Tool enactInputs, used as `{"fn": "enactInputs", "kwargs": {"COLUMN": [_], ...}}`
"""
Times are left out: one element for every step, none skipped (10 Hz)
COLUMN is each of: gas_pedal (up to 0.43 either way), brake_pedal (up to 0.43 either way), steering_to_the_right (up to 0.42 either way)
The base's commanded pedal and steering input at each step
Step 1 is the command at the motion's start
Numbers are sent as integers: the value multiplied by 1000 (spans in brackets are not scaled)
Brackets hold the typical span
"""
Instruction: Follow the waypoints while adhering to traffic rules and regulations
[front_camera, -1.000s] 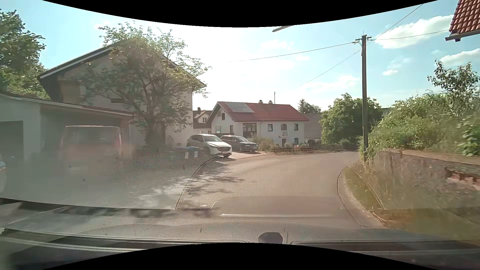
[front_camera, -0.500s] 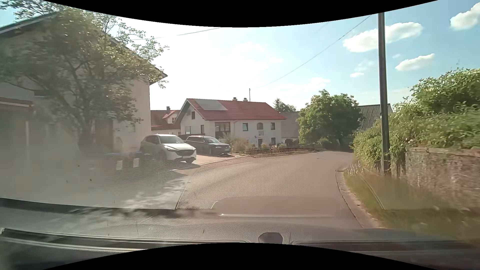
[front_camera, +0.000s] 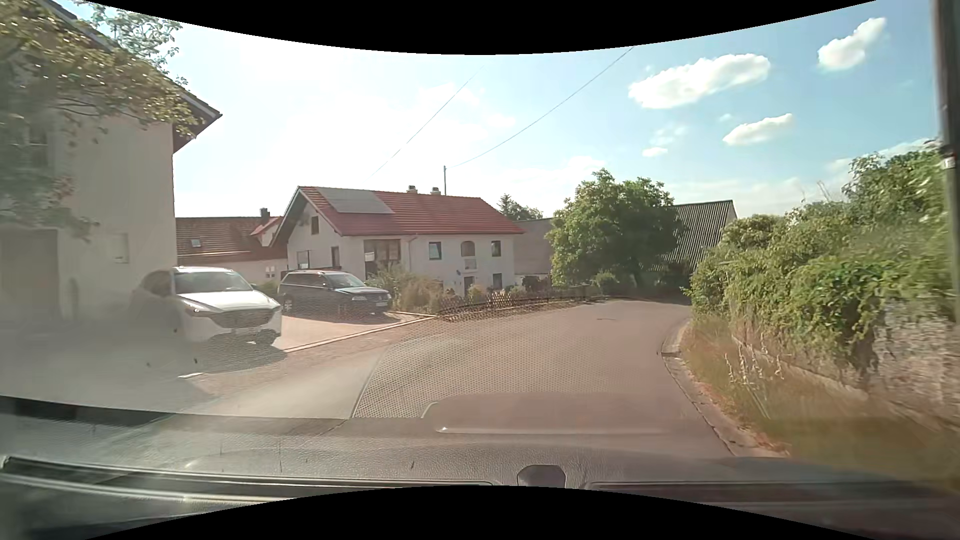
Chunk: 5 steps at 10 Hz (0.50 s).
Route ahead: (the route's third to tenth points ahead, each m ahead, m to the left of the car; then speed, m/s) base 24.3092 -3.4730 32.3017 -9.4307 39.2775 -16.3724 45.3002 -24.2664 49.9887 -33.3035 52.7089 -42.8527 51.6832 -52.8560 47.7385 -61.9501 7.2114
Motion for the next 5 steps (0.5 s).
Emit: {"fn": "enactInputs", "kwargs": {"gas_pedal": [0,0,0,0,0], "brake_pedal": [6,6,6,6,6], "steering_to_the_right": [131,130,130,130,130]}}
